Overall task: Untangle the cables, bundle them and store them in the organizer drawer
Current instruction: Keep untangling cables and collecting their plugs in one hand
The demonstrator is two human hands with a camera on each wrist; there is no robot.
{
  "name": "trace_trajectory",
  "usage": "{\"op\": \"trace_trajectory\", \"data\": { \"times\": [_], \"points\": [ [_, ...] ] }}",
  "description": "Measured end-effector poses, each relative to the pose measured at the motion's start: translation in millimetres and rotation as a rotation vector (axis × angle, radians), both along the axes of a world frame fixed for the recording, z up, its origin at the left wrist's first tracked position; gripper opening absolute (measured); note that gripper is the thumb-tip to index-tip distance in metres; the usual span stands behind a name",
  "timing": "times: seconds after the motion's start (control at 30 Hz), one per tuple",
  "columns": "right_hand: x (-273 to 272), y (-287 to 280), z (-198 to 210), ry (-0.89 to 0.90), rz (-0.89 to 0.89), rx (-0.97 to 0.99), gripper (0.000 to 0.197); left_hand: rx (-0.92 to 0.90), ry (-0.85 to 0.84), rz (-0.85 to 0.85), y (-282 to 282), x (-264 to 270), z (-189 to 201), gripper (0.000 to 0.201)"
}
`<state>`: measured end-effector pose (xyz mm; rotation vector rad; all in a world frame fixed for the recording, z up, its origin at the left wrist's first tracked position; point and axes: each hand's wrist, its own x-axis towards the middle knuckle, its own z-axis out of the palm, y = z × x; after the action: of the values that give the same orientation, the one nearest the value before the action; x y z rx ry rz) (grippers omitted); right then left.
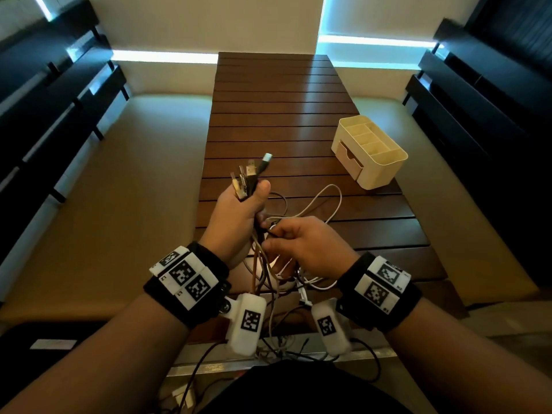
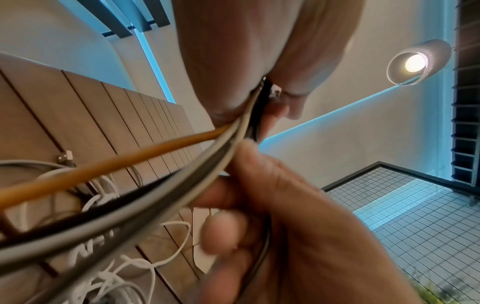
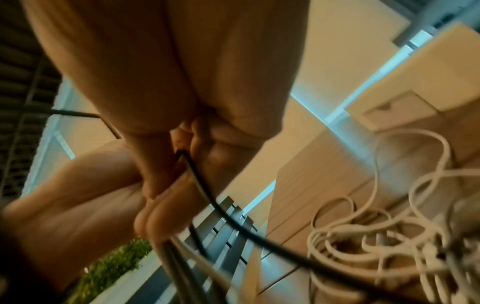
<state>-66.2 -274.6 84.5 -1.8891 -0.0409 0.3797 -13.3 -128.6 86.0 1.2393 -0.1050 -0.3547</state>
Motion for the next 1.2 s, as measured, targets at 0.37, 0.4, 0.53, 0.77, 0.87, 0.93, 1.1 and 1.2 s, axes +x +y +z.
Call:
{"op": "trace_trajectory", "data": {
  "times": [0.37,0.4,0.53,0.77,0.87,0.93,1.1,1.2],
  "points": [
    [4.6,-34.1,-34.3,0.024,0.082,-0.21,0.039,-0.017,0.012,0.087,14.7,4.5,-0.6,0.032],
    [2.0,-37.4,-38.6,0.079,0.099,-0.176,0.039,-0.006,0.008,0.098,16.6,6.1,-0.3,0.033],
    [-6.1,-21.7,-52.8,0.249,0.214,-0.018,0.069,0.077,-0.031,0.109,10.9,8.8,2.1,0.037],
    [7.3,20.0,-35.7,0.32,0.377,0.112,0.022,0.071,-0.005,0.031,3.5,13.9,10.3,0.036],
    [15.3,6.7,-33.8,0.445,0.442,0.166,0.032,0.025,0.032,-0.003,17.5,17.9,7.0,0.033],
    [24.1,-6.9,-32.8,0.451,0.37,0.103,0.026,0.015,0.062,0.011,27.4,19.9,2.6,0.026],
    [49.8,-54.2,-67.8,0.078,-0.133,-0.42,0.017,-0.081,0.122,0.02,44.8,19.7,-10.1,0.021],
    [59.8,-84.5,-98.1,0.097,-0.379,-0.682,0.014,-0.177,0.157,-0.003,48.1,18.2,-11.1,0.039]
  ]
}}
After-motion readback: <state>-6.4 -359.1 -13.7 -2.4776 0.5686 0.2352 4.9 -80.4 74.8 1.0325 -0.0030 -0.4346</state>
